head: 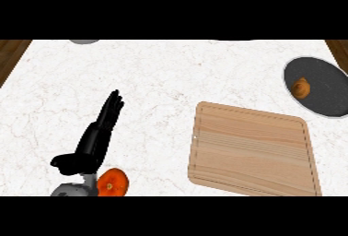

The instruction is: Pick the croissant from the cutting board and place it in the pan

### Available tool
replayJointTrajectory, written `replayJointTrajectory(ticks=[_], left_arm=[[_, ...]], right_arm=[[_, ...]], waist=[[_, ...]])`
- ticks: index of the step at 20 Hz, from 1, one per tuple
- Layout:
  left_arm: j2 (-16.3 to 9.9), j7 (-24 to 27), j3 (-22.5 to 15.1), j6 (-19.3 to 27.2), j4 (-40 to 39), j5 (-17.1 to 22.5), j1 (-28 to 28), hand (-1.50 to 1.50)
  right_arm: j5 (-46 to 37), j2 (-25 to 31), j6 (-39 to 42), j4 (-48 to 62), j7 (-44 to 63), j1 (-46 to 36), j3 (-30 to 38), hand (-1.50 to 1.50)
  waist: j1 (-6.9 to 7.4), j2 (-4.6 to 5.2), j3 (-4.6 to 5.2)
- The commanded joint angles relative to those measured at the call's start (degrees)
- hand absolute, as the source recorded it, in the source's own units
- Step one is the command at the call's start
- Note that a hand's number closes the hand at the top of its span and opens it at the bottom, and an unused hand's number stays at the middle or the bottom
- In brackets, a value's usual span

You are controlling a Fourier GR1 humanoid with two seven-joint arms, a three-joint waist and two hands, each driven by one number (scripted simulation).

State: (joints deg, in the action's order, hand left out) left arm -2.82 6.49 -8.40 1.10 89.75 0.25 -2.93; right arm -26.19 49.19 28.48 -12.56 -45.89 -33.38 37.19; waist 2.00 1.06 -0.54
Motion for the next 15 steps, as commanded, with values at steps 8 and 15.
replayJointTrajectory(ticks=[8,15], left_arm=[[-1.18,-1.0,1.62,-0.73,-0.17,0.72,-1.15,0.0],[-1.13,-0.49,1.45,-1.59,-0.58,1.15,-0.87,0.0]], right_arm=[[0.08,0.44,5.36,-0.36,-11.31,4.59,-2.29,-1.5],[0.74,1.56,1.49,-1.35,-11.6,2.72,-2.94,-1.5]], waist=[[-0.14,-0.01,0.0],[0.35,0.08,0.03]])
